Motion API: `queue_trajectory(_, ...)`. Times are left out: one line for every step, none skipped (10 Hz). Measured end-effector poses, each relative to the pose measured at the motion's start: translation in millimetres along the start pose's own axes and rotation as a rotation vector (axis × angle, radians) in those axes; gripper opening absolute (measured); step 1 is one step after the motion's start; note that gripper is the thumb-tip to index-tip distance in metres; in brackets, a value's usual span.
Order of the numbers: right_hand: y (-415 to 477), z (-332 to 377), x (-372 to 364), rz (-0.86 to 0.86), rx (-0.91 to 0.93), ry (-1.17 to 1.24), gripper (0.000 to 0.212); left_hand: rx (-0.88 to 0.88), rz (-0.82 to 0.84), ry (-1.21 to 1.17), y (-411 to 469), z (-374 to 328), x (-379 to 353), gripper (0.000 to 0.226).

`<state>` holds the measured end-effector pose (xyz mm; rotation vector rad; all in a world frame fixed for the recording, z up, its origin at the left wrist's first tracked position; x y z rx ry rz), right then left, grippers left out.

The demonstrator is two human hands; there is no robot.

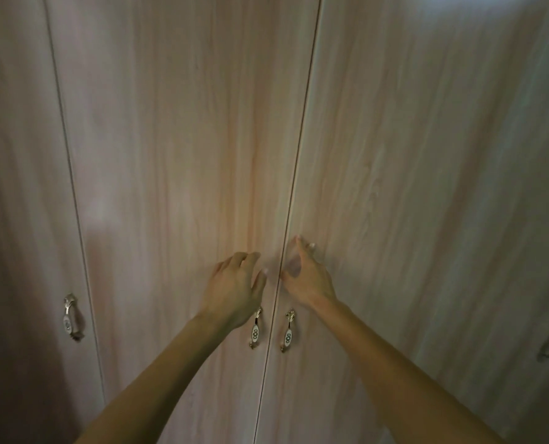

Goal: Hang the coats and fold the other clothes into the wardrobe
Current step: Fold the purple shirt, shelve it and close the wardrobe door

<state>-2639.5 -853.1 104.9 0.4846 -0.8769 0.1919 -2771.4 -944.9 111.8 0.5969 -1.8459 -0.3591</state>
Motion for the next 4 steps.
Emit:
queue_trajectory(7, -3, -2, -0.005, -0.021, -0.037, 0.081, 0.005, 0.01, 0.015, 3, 8, -3, 0.063)
queue_trajectory(3, -3, -3, 0.067, -0.02, -0.116, 0.079, 0.005, 0.031, 0.039, -1, 9, -5, 0.068)
queue_trajectory(-12, -2, 9, 0.055, -0.006, -0.163, 0.069, 0.009, 0.064, 0.023, -14, 1, -4, 0.05)
queue_trajectory(-51, 17, 29, -0.05, 0.138, -0.241, 0.057, 0.016, 0.046, -0.002, -37, -16, 7, 0.045)
Point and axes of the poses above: each hand's wrist, its own y-axis towards the middle knuckle, its own x-axis out of the back of the hand, z = x × y, the point moved 6 cm from there along y, towards the middle knuckle, and after that the axes turned 4 degrees about x, right-handed, at the moved point
